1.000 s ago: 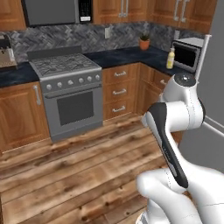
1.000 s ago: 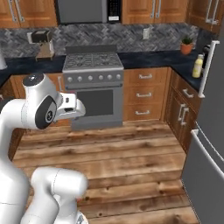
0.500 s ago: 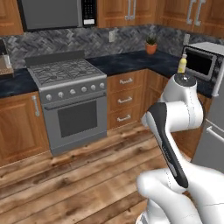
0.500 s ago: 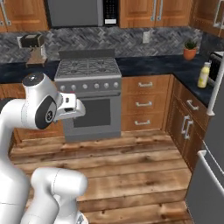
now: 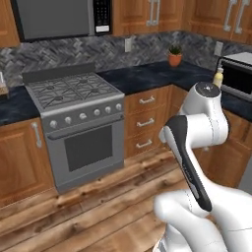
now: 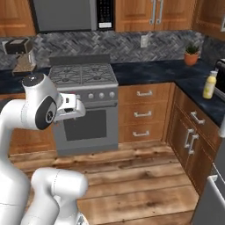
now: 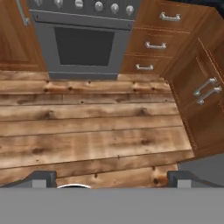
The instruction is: There is a wine glass and glass cup on the dining counter. Place the wine bottle next to the wine glass and the juice bottle next to the glass cup.
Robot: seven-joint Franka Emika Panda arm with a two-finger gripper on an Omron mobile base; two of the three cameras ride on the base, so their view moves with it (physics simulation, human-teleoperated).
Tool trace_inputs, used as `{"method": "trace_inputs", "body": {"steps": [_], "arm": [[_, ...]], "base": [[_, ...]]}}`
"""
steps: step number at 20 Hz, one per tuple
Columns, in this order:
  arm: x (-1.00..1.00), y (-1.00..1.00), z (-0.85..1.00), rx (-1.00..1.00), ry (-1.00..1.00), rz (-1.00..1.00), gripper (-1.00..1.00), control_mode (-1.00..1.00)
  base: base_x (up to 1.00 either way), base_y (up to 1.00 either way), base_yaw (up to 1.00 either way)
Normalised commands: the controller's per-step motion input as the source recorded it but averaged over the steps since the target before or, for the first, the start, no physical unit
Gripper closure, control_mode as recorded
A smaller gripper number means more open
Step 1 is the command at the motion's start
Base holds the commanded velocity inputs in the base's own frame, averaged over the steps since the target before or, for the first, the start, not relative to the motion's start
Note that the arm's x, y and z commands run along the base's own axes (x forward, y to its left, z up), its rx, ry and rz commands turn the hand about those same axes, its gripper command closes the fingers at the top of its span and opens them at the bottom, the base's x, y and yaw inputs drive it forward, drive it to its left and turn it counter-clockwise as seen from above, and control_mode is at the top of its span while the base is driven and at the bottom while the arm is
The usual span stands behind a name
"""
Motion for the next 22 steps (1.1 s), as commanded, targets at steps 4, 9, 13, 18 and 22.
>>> {"method": "trace_inputs", "body": {"steps": [4,9,13,18,22], "arm": [[0.00,0.00,0.00,0.00,0.00,0.00,-1.00,1.00],[0.00,0.00,0.00,0.00,0.00,0.00,-1.00,1.00],[0.00,0.00,0.00,0.00,0.00,0.00,-1.00,1.00],[0.00,0.00,0.00,0.00,0.00,0.00,-1.00,1.00],[0.00,0.00,0.00,0.00,0.00,0.00,-1.00,1.00]], "base": [[0.55,-0.02,-0.39],[0.35,0.00,-0.61],[0.38,0.08,-0.65],[0.49,0.14,-0.57],[0.68,0.34,-0.44]]}}
